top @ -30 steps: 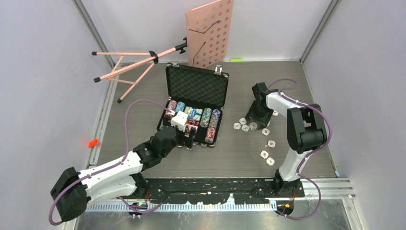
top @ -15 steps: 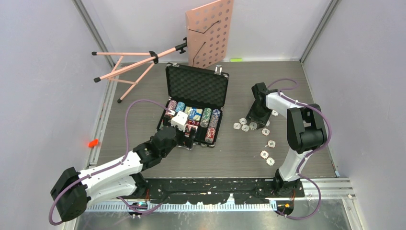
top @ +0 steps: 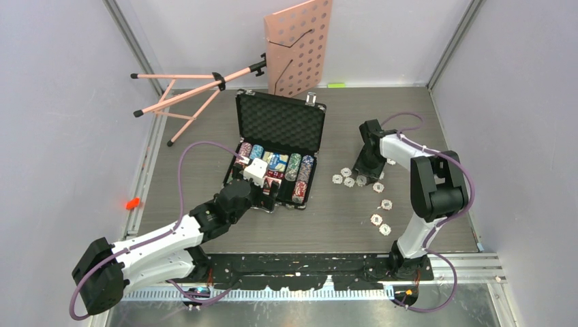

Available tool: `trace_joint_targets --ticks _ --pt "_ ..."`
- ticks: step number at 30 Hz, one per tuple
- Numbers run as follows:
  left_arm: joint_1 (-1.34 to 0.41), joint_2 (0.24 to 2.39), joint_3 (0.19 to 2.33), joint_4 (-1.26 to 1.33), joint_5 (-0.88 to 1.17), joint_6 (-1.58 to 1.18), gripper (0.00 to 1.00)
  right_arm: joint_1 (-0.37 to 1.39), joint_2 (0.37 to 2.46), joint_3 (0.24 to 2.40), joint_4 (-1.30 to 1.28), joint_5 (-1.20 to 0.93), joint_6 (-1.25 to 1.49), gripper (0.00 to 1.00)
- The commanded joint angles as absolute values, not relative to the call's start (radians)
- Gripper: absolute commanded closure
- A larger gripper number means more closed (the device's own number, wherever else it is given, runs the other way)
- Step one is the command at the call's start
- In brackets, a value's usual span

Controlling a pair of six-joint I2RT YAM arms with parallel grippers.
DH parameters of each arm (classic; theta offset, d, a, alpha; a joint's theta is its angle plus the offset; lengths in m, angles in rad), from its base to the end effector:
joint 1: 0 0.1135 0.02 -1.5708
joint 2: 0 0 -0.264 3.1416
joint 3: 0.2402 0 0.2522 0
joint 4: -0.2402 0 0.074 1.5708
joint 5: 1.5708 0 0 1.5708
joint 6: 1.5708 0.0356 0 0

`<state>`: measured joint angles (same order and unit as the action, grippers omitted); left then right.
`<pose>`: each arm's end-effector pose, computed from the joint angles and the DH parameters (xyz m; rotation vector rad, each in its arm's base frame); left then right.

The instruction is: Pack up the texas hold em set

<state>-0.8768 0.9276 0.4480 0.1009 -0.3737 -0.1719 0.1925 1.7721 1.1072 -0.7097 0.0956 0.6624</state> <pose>0.1419 -0.1502 0.2253 0.4320 1.8881 -0.3381 0.3186 0.0586 0.1609 0.6940 2.8401 -0.0080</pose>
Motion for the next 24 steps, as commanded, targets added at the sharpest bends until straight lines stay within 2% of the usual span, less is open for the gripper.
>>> trace_joint_targets --ticks 1,12,24 --pt "-0.873 0.923 0.446 0.163 -0.367 -0.163 0.01 0.192 1.710 1.062 -0.818 0.129 0.625 0.65" --pt "-0.873 0.912 0.440 0.166 -0.362 -0.164 0.01 0.203 1.640 1.132 -0.835 0.032 0.660 0.66" --pt "-0.873 0.909 0.440 0.164 -0.354 -0.167 0.01 0.265 1.715 1.170 -0.778 0.018 0.704 0.66"
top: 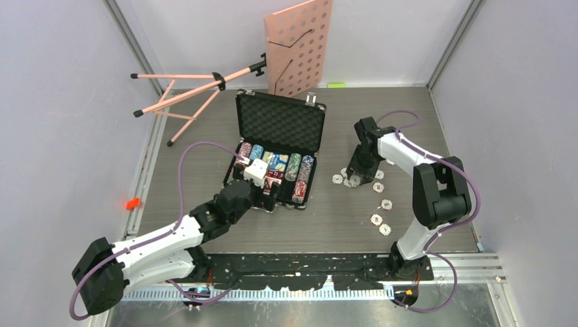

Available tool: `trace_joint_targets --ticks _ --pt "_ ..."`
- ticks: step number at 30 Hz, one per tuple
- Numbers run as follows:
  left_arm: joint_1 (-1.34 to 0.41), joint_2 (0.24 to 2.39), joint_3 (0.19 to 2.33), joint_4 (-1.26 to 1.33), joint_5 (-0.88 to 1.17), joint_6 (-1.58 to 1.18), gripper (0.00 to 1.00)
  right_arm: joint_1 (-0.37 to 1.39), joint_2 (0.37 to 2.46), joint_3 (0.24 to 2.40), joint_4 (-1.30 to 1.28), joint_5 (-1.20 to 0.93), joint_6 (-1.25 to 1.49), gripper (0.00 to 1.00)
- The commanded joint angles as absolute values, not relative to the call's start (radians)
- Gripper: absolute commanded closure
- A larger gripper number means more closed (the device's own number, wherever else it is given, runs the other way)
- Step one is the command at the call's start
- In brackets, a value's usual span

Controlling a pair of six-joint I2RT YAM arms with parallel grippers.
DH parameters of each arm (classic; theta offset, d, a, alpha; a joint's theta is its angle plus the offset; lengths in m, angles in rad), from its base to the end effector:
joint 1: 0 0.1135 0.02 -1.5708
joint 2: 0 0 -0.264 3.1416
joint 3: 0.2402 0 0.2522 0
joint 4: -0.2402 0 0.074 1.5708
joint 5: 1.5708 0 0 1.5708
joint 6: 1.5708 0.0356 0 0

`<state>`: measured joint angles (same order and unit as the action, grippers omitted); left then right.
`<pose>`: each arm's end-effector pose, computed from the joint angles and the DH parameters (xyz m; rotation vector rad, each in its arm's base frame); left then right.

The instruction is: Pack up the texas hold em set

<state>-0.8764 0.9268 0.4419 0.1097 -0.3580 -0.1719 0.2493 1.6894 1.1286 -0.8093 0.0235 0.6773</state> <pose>0.1414 -0.1504 0.2242 0.4410 1.8864 -0.3540 0.3030 0.0763 0.1888 0.6299 2.8818 0.1017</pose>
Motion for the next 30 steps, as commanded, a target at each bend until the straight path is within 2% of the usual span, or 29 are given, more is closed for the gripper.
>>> trace_joint_targets --ticks 1,14,22,30 --pt "-0.873 0.908 0.439 0.165 -0.354 -0.167 0.01 0.269 1.720 1.173 -0.775 0.020 0.705 0.66" --pt "-0.873 0.908 0.439 0.164 -0.356 -0.169 0.01 0.291 1.794 1.179 -0.733 0.042 0.710 0.65" --pt "-0.873 0.907 0.439 0.164 -0.357 -0.169 0.00 0.296 1.801 1.176 -0.729 0.068 0.710 0.56" --pt "-0.873 0.910 0.440 0.163 -0.360 -0.168 0.00 0.308 1.834 1.191 -0.738 0.112 0.709 0.52"
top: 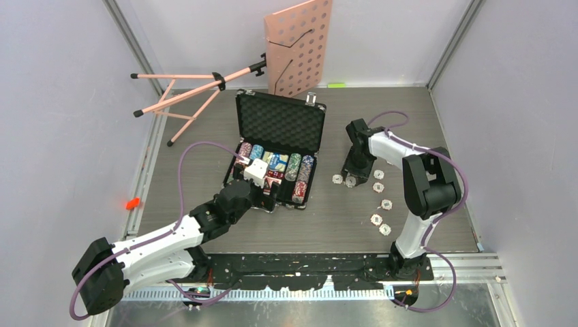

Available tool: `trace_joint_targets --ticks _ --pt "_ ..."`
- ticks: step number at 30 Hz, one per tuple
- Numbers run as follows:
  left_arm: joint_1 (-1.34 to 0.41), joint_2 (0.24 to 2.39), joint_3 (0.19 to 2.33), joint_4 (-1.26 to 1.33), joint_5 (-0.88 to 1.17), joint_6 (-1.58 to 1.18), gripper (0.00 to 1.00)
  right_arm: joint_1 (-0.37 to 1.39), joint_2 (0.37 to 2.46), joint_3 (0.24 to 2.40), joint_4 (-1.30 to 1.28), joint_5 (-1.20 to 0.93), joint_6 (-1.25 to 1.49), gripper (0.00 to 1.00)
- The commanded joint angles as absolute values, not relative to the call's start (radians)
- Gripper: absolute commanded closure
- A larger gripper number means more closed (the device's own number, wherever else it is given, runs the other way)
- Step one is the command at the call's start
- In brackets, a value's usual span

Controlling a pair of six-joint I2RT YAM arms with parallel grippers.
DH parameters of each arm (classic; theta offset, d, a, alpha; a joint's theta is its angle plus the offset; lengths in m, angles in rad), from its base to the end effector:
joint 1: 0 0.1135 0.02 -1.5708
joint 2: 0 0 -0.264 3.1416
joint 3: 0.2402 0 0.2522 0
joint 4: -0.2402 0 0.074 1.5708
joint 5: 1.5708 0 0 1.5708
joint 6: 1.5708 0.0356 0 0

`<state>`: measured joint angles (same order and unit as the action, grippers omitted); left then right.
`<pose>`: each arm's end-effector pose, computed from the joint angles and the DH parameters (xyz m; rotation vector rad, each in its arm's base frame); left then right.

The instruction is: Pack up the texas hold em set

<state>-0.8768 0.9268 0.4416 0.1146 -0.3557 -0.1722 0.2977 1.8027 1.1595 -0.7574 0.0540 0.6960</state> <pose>0.1414 -0.1506 0.2246 0.4407 1.8828 -0.3591 0.3172 0.0953 0.1636 0.5935 2.9059 0.0502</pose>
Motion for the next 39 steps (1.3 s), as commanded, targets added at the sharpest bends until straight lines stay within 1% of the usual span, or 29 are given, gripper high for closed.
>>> trace_joint_targets --ticks 1,6,9,11,25,30,39 --pt "-0.873 0.910 0.440 0.163 -0.360 -0.167 0.00 0.309 1.836 1.191 -0.739 0.115 0.709 0.51" --pt "-0.873 0.913 0.440 0.163 -0.360 -0.167 0.00 0.312 1.850 1.191 -0.737 0.124 0.709 0.48" --pt "-0.873 0.916 0.442 0.163 -0.360 -0.167 0.00 0.313 1.851 1.189 -0.736 0.127 0.709 0.43" --pt "-0.873 0.917 0.442 0.163 -0.360 -0.167 0.00 0.313 1.852 1.188 -0.736 0.129 0.707 0.42" --pt "-0.873 0.921 0.444 0.161 -0.360 -0.167 0.00 0.314 1.857 1.158 -0.682 0.102 0.712 0.41" --pt "-0.873 0.922 0.445 0.161 -0.360 -0.166 0.00 0.316 1.867 1.163 -0.668 0.084 0.710 0.38" --pt "-0.873 0.928 0.447 0.161 -0.360 -0.165 0.00 0.321 1.887 1.158 -0.670 0.098 0.704 0.40"
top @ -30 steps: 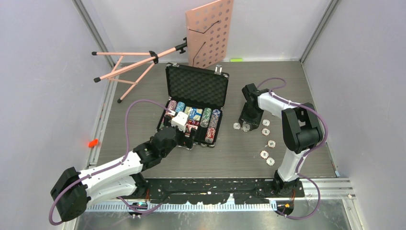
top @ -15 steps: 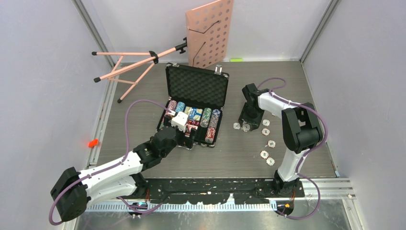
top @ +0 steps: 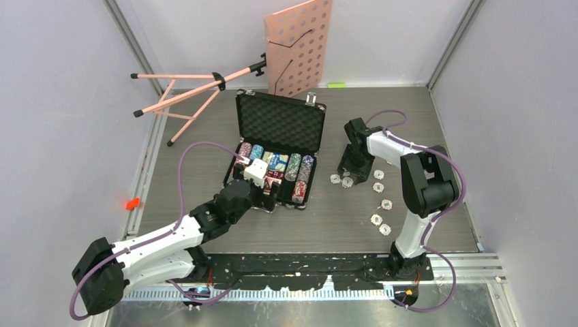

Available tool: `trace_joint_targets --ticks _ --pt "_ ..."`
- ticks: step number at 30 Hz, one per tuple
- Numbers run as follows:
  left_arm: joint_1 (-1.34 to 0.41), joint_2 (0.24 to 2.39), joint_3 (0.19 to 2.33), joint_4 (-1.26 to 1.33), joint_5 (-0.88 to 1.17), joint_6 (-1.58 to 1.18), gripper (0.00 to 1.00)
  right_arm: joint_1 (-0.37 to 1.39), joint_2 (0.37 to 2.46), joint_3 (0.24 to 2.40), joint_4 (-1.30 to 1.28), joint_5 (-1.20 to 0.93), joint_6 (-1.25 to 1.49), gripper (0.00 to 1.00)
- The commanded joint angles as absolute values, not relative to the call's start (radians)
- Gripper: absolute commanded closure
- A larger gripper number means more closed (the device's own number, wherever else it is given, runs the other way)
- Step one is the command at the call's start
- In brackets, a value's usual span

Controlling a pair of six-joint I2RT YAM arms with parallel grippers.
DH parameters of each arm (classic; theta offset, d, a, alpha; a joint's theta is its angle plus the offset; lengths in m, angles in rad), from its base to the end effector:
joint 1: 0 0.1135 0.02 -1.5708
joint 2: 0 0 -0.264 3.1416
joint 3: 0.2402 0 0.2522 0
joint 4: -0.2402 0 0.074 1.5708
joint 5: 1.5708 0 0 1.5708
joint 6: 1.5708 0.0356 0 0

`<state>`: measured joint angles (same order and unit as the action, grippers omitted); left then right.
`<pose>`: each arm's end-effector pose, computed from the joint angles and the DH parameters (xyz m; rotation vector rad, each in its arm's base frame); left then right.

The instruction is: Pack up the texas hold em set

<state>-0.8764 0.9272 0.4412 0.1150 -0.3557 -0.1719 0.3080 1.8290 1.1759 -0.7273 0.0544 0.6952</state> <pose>0.1415 -0.1506 0.2244 0.4408 1.8831 -0.3584 0.3238 0.1010 0.1600 0.5747 2.8913 0.0650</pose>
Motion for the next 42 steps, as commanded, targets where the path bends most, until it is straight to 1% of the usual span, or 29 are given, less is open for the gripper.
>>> trace_joint_targets --ticks 1,5,12,17,22,24,25,27,33,39,42 --pt "-0.873 0.929 0.448 0.161 -0.359 -0.164 0.00 0.321 1.889 1.156 -0.670 0.098 0.702 0.41" --pt "-0.873 0.930 0.449 0.160 -0.357 -0.164 0.00 0.322 1.889 1.130 -0.669 0.092 0.698 0.45" --pt "-0.873 0.930 0.449 0.158 -0.359 -0.163 0.00 0.321 1.825 1.072 -0.680 0.094 0.689 0.48" --pt "-0.873 0.933 0.450 0.158 -0.356 -0.164 0.00 0.321 1.766 1.052 -0.699 0.107 0.684 0.48" --pt "-0.873 0.930 0.449 0.156 -0.357 -0.164 0.00 0.322 1.759 1.040 -0.699 0.096 0.677 0.49" --pt "-0.873 0.931 0.448 0.156 -0.358 -0.164 0.00 0.321 1.756 1.035 -0.697 0.093 0.677 0.45" --pt "-0.873 0.931 0.448 0.156 -0.358 -0.164 0.00 0.322 1.756 1.034 -0.698 0.095 0.678 0.40" --pt "-0.873 0.931 0.448 0.158 -0.357 -0.164 0.00 0.321 1.752 1.036 -0.700 0.098 0.677 0.37" --pt "-0.873 0.929 0.448 0.156 -0.358 -0.165 0.00 0.322 1.741 1.054 -0.731 0.153 0.664 0.36" --pt "-0.873 0.932 0.451 0.154 -0.359 -0.164 0.00 0.327 1.767 1.059 -0.738 0.160 0.651 0.40" --pt "-0.873 0.930 0.450 0.153 -0.359 -0.164 0.00 0.339 1.783 1.063 -0.736 0.162 0.651 0.39"
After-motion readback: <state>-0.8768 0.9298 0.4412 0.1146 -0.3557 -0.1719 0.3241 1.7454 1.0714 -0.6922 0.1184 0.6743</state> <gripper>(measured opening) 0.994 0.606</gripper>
